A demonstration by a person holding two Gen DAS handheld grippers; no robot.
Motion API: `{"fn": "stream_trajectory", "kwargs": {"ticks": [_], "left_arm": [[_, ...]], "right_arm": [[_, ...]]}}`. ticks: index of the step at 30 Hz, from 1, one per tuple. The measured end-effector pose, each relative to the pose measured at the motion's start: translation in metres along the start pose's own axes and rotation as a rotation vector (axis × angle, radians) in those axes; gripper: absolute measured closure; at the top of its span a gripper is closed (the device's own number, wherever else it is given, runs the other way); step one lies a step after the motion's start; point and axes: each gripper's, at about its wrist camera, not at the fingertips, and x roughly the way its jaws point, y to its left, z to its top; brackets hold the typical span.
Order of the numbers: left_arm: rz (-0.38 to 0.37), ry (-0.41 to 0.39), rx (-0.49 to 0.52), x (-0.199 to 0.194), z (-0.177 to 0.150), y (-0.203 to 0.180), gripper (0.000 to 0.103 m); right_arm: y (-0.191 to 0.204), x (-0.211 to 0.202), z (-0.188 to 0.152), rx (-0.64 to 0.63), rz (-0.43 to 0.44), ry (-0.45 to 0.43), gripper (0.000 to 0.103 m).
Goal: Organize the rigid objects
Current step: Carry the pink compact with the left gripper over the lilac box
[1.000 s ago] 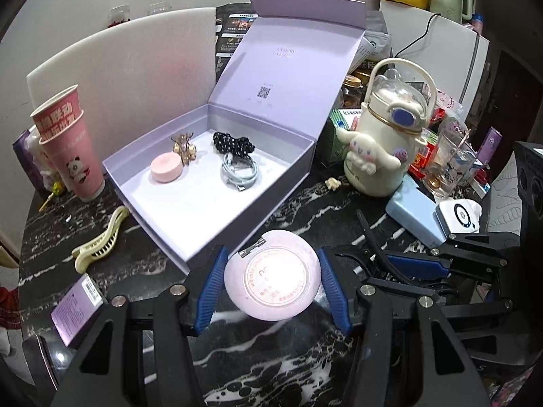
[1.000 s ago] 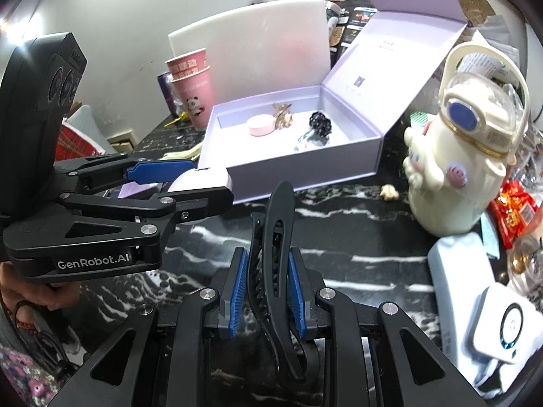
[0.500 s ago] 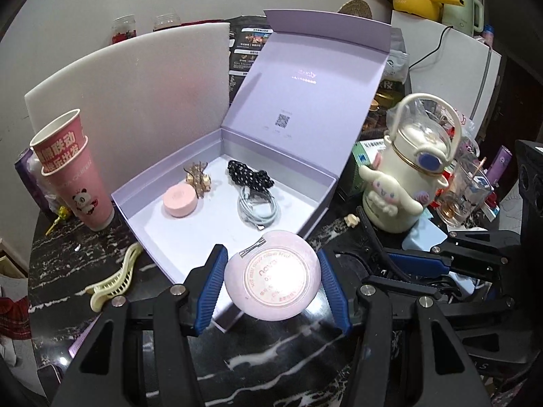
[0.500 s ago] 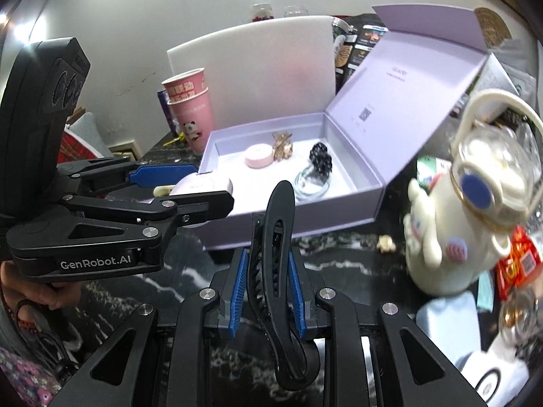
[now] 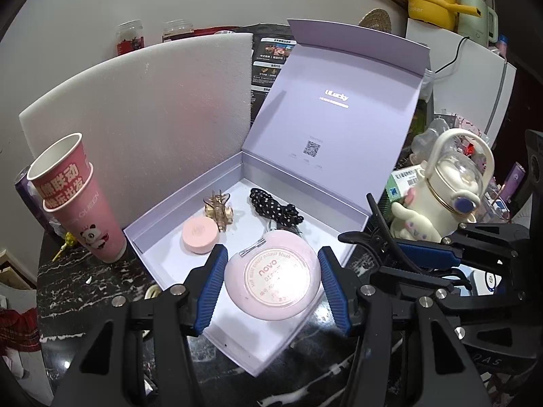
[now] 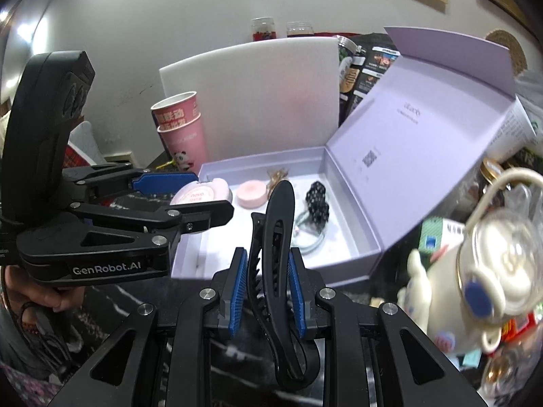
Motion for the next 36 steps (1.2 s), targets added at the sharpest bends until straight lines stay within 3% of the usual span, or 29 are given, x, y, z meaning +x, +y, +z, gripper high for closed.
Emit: {"fn": "stream_trajectory", "kwargs": {"ticks": [22,36], "left_arm": [[0.039,0.015,0.007,0.049,0.046,0.037,0.049],[0.067,0.059,0.007,0.090,0.060,0.056,0.049]], "right_arm": [[-0.013,0.048,0.066,-0.032,-0.027,-0.040,0.079],[-0.024,0.085,0.084,-0.021,-0.054,-0.013,0.079]]}}
